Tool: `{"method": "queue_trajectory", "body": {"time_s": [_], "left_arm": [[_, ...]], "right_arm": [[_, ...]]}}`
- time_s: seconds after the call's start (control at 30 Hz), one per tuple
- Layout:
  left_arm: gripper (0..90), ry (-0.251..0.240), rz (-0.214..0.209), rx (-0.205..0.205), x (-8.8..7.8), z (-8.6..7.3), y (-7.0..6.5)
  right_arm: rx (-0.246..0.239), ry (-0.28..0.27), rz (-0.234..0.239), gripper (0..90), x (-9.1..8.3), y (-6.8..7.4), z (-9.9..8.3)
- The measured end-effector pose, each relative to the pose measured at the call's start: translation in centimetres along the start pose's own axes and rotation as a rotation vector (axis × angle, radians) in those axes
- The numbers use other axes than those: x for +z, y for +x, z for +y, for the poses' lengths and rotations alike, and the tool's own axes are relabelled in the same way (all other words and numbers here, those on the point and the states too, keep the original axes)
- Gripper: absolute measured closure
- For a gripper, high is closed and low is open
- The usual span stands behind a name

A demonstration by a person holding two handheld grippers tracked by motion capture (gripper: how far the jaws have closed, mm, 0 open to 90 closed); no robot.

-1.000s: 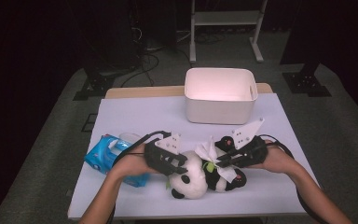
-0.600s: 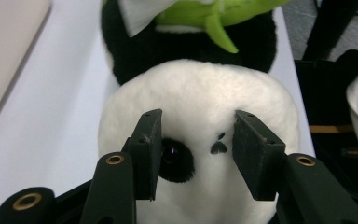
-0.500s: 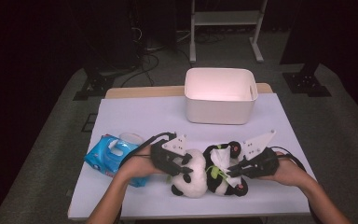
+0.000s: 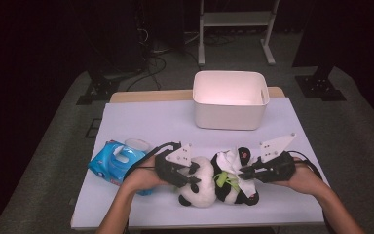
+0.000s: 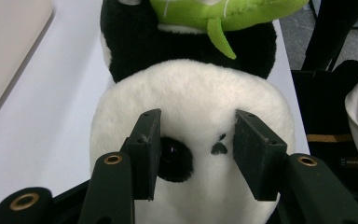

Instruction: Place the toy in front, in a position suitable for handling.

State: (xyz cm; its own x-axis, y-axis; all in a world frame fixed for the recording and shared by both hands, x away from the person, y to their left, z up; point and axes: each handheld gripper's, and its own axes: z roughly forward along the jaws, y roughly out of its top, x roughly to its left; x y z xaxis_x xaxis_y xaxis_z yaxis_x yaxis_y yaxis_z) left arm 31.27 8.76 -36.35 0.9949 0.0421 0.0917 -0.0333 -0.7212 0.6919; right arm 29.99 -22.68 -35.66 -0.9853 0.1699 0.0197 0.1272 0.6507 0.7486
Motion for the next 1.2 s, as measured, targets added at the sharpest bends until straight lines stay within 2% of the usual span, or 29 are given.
{"method": "queue_trajectory", "body": {"time_s": [0.07,0.23,0.33,0.47,0.57,0.63,0.73,0.87,0.93,1.03,1.1,1.2], "left_arm": [[52.5,-0.002,0.0,-0.001,0.0,-0.1,-0.1],[52.4,-0.003,-0.002,0.0,0.0,-0.1,0.0],[52.4,0.001,-0.002,0.006,0.0,0.0,-0.1],[52.3,0.006,0.004,0.009,0.0,0.1,-0.3],[52.2,0.012,0.003,0.012,0.0,0.0,-0.3],[52.1,0.007,0.003,0.009,0.0,-0.1,-0.4],[51.8,0.002,-0.006,0.01,0.1,-0.1,-0.4],[50.0,0.007,-0.005,0.008,0.0,0.3,-0.6],[46.5,0.038,0.006,0.025,-0.3,0.6,-0.8],[44.0,0.047,0.016,0.027,-0.6,0.5,-1.0],[44.3,0.047,0.009,0.007,-0.6,0.1,-0.8],[44.6,0.016,-0.01,-0.026,-0.2,-0.7,-0.5]], "right_arm": [[-0.026,0.013,0.001,76.2,0.2,0.1,0.3],[-0.077,-0.016,-0.042,64.9,-1.1,0.5,0.3],[-0.102,-0.024,-0.05,65.3,-1.2,0.3,0.7],[-0.121,0.009,-0.033,65.5,0.3,-0.5,1.6],[-0.11,0.026,-0.002,65.2,1.9,-0.9,1.6],[-0.088,0.012,0.008,67.1,2.2,-1.0,1.5],[-0.035,0.02,0.008,75.5,2.3,-0.8,0.9],[-0.024,0.033,-0.003,80.2,2.1,-0.3,0.2],[-0.03,0.031,-0.018,80.9,1.8,0.0,0.1],[-0.011,0.014,-0.015,81.3,1.3,0.1,-0.4],[0.006,0.008,-0.018,81.4,1.0,0.0,-1.0],[0.029,0.011,-0.039,81.7,0.5,0.1,-1.8]]}}
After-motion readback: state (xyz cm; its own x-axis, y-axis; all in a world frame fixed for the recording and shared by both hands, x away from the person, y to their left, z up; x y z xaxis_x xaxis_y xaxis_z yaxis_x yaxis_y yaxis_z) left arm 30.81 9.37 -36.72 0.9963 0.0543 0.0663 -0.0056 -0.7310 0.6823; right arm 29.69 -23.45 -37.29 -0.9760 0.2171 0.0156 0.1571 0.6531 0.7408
